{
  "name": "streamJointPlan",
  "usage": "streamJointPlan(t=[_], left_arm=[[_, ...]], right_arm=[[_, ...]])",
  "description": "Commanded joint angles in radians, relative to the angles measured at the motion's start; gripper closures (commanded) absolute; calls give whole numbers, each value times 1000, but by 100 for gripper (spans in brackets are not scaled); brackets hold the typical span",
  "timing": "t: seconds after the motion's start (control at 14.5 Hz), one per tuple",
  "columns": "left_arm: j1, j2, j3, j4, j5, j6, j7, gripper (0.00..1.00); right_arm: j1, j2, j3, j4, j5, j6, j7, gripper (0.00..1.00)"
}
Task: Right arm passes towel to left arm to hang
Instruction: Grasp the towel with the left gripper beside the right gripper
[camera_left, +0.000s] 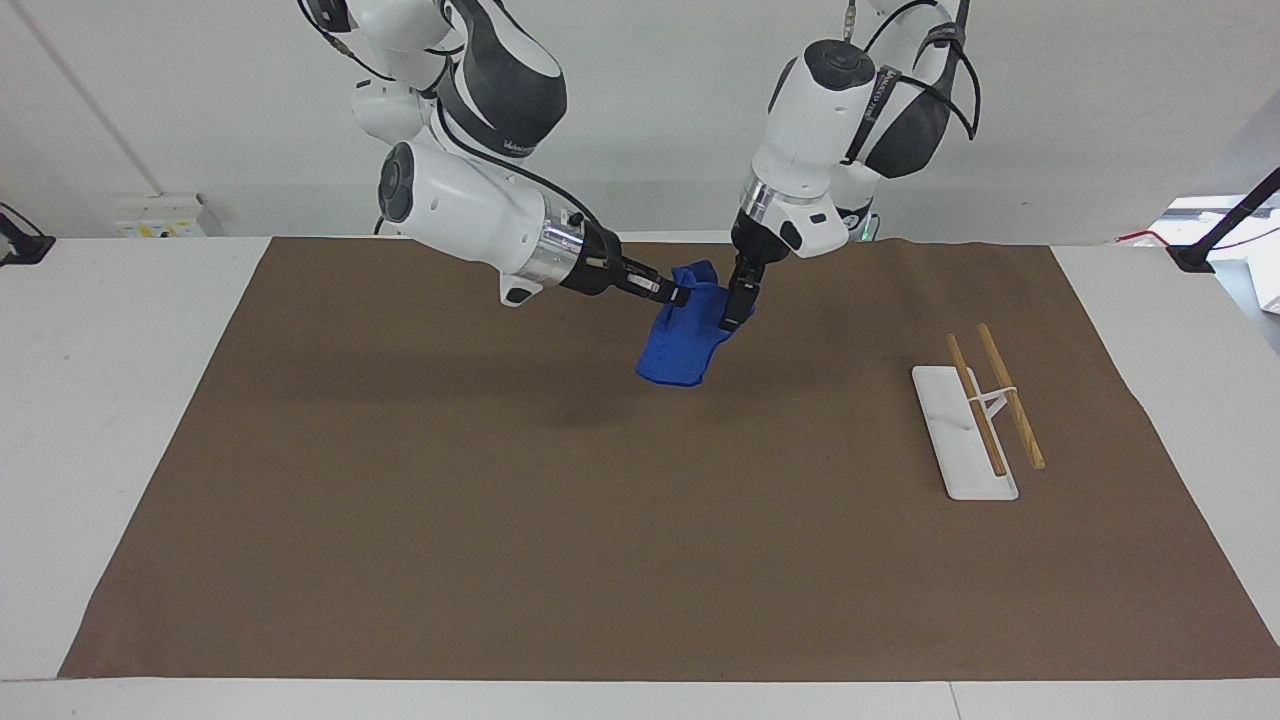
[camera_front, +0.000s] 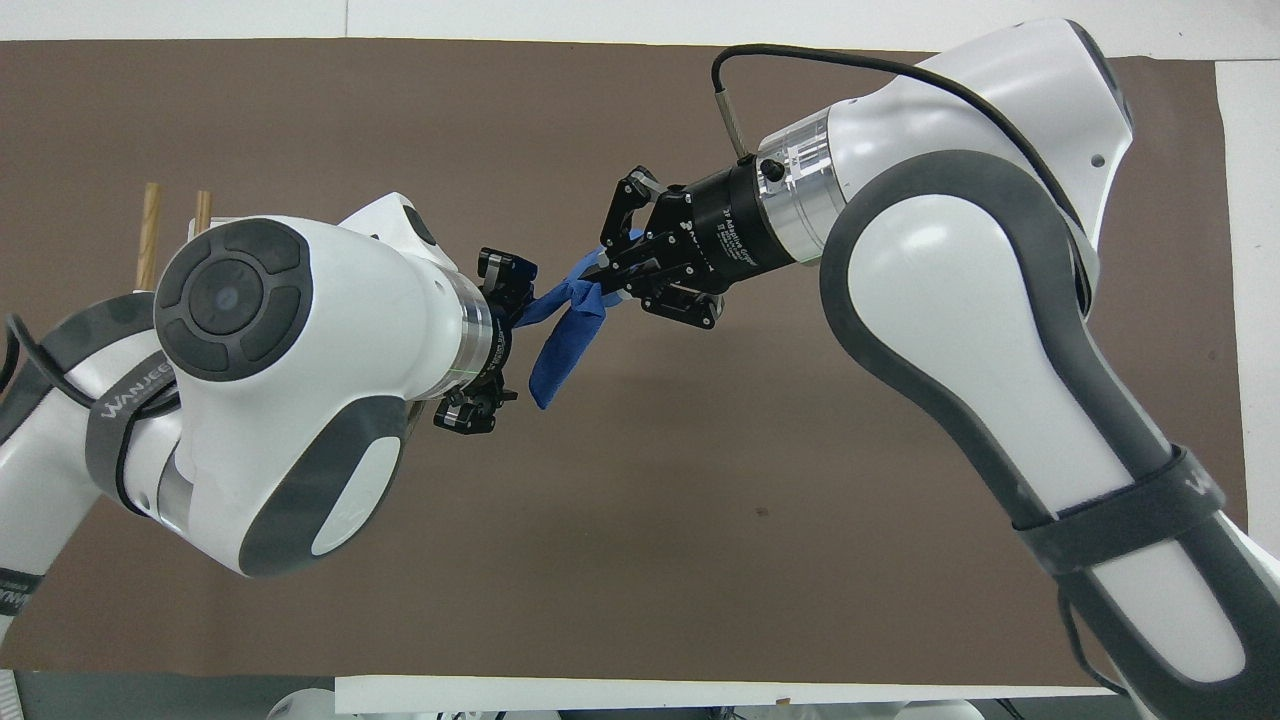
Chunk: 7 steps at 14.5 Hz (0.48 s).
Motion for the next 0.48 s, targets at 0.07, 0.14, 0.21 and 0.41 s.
streamJointPlan(t=[0.07,0.14,0.21,0.41], left_arm=[[16,-19,18,-40,-14,12,42,19],[18,-19,20,-39,-12,12,50,21],[19,-18,20,-37,-12,18,54,22],[16,-18,18,-37,-12,21,66,29]], right_arm=[[-14,-15,5,-20,25,12,7,100],[-14,-15,5,-20,24,12,7,100],[-14,-15,5,-20,24,15,7,100],[-14,-15,5,-22,24,17,7,100]])
